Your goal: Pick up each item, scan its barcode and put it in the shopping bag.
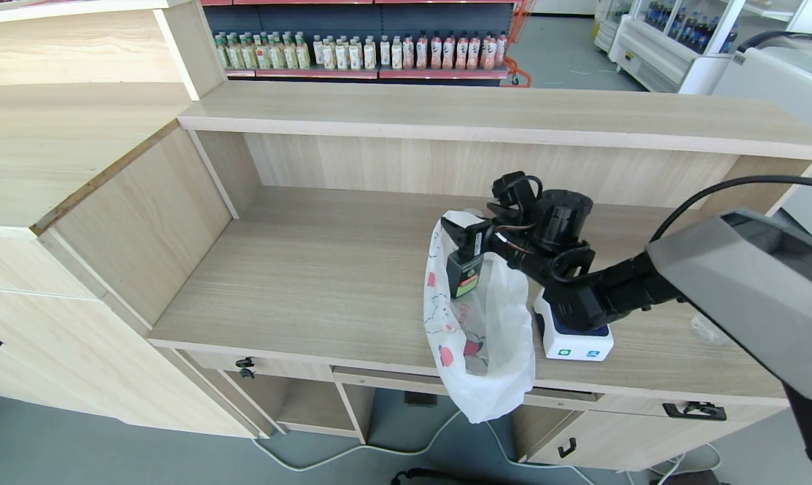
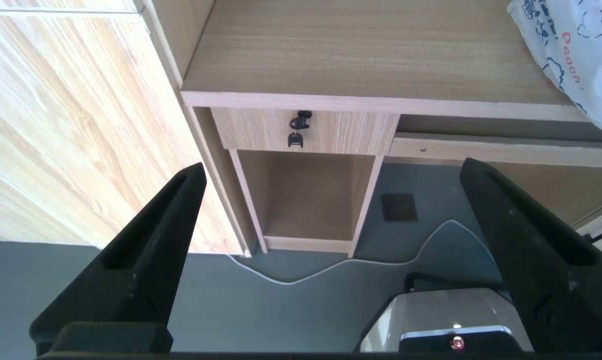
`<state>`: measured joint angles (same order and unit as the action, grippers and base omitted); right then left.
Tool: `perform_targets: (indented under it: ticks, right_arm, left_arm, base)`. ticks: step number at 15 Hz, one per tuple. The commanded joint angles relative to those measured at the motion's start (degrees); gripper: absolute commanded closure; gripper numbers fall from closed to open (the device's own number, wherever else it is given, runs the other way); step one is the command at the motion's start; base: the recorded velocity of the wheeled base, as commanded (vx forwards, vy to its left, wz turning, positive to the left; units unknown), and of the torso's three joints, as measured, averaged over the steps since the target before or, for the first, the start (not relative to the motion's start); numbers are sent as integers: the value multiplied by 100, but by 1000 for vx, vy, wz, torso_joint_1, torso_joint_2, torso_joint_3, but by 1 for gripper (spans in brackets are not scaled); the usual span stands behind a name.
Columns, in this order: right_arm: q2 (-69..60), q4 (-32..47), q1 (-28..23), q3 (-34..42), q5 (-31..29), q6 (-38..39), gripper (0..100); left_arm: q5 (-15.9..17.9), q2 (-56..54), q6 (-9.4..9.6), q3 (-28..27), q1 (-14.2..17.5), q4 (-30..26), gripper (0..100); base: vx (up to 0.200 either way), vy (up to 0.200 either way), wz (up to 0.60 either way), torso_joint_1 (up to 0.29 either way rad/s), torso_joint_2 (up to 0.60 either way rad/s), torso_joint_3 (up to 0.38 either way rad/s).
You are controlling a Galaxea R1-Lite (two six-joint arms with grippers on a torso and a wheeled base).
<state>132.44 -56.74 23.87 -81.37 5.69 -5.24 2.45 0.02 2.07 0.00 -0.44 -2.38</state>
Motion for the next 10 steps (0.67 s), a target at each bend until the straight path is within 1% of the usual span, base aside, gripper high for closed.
perform_targets:
  ticks: [1,3,6,7,8,9,10]
  right_arm:
    - [-851,356,92,297,-24,304,0]
    - [-1827,857,21,957,-156,428,0]
    - [-3655,2017,-418,2205,-666,463,0]
    - [-4341,2624,-726,2785,-1088,445,0]
    - [-4631,2896,-849,3013,-1395,454,0]
    - [-5228,3300,-1200,3795,-1949,480,0]
    - [-5501,3186,-1394,4296,-1905,507,0]
  left_arm:
    - [1,-2,-14,0,0,0,0]
    - [1,-2,-14,0,0,0,0]
    - [1,-2,-14,0,0,0,0]
    - [1,-2,-14,0,0,0,0]
    - [1,-2,-14,0,0,0,0]
    - [1,-2,-14,0,0,0,0]
    - [1,-2,-14,0,0,0,0]
  base:
    - [0,0,0,0,0,0]
    - [0,0,0,0,0,0]
    - [0,0,0,0,0,0]
    - [0,0,0,0,0,0]
    - [0,0,0,0,0,0]
    - [0,0,0,0,0,0]
    - [0,0,0,0,0,0]
